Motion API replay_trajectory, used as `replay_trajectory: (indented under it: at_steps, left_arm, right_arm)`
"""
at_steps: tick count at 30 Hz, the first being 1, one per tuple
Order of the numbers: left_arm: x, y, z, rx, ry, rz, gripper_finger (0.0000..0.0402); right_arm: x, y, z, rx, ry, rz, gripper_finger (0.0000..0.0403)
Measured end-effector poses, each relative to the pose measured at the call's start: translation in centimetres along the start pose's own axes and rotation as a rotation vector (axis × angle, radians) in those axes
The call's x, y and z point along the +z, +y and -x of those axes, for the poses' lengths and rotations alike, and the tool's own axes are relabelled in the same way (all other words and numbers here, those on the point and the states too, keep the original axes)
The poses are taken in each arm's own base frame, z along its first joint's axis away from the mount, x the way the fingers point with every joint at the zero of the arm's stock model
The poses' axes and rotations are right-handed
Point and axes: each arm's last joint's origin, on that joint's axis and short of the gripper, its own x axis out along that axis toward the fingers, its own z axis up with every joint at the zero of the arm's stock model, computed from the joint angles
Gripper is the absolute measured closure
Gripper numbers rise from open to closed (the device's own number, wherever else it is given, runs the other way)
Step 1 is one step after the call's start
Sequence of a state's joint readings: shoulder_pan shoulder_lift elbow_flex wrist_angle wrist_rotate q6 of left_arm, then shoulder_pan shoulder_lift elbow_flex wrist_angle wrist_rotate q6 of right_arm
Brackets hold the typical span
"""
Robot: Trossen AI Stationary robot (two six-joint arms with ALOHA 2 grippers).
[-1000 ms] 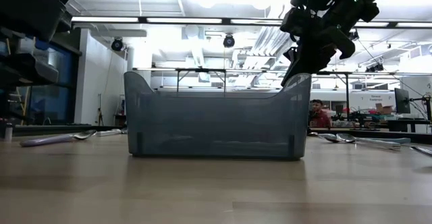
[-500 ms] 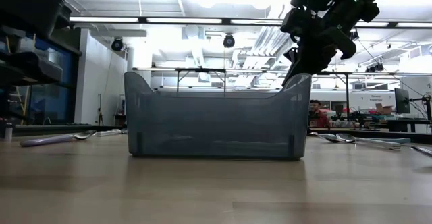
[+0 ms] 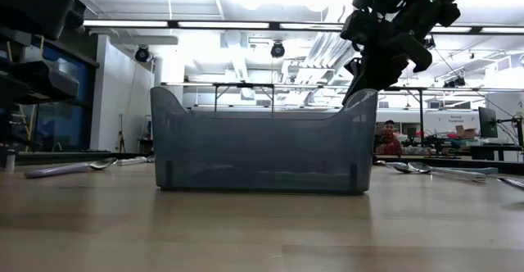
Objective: Sort silverware by color (type)
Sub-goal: Put the bottom left violet spoon into the orange bin
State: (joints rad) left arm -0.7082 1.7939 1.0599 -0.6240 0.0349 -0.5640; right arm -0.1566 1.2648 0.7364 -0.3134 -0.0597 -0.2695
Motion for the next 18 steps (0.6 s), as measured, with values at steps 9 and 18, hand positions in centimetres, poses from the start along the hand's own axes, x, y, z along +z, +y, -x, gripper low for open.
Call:
replay_trajectory:
  at_steps: [9, 18]
  left_arm:
    - [-0.05, -0.08, 0.00, 0.001, -0.001, 0.004, 0.0277]
    - [-0.27, -0.30, -0.80, 0.015, 0.027, -0.020, 0.0277]
  right_arm:
    - [0.00, 0.00, 0.00, 0.000, 0.000, -0.002, 0.0403]
    - [0.00, 0.00, 0.00, 0.000, 0.000, -0.001, 0.0403]
